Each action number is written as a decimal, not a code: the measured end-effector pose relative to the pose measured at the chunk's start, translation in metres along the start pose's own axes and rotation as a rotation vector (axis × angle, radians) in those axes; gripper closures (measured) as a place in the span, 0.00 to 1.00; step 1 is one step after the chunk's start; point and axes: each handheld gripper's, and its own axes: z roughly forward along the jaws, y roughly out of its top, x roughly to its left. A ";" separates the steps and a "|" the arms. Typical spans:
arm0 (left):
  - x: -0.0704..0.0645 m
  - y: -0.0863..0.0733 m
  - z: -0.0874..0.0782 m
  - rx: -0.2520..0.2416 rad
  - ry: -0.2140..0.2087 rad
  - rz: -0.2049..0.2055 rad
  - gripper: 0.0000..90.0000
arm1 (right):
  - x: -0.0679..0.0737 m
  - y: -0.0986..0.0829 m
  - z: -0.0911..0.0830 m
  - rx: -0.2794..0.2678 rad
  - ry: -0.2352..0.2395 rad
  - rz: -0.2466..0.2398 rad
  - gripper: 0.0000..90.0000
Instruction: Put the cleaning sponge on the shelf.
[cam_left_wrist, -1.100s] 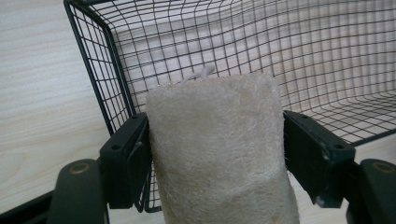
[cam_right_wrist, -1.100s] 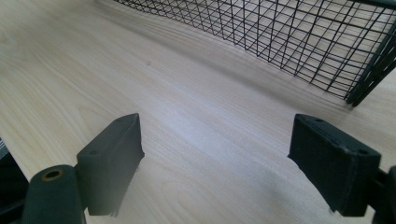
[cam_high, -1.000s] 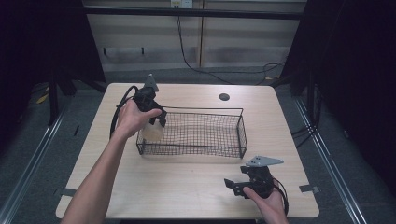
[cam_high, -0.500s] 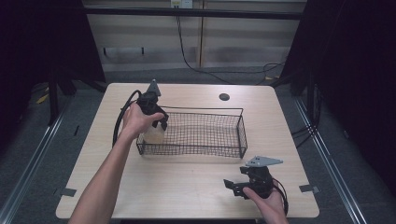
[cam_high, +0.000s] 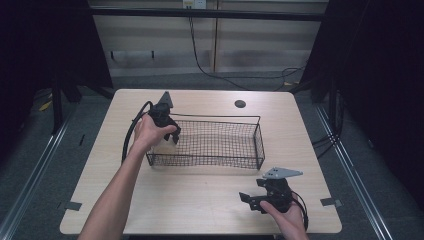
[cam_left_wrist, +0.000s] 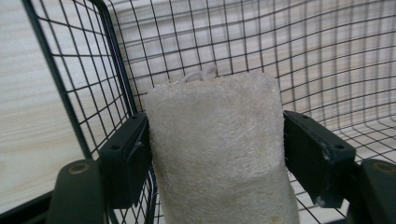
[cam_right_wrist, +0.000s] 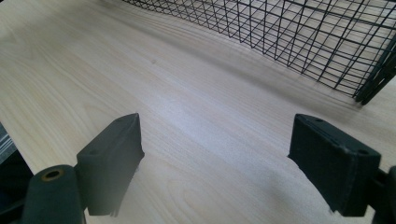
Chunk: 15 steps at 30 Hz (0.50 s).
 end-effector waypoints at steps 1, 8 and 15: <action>0.000 0.000 0.002 -0.004 0.004 -0.006 0.31 | 0.000 0.000 0.000 0.000 0.000 0.000 0.18; -0.001 -0.001 0.010 0.007 0.018 -0.011 0.31 | 0.000 0.000 0.000 0.001 -0.001 -0.001 0.18; -0.006 -0.001 0.013 0.007 0.023 0.006 0.31 | 0.000 0.000 0.000 0.003 0.001 -0.001 0.18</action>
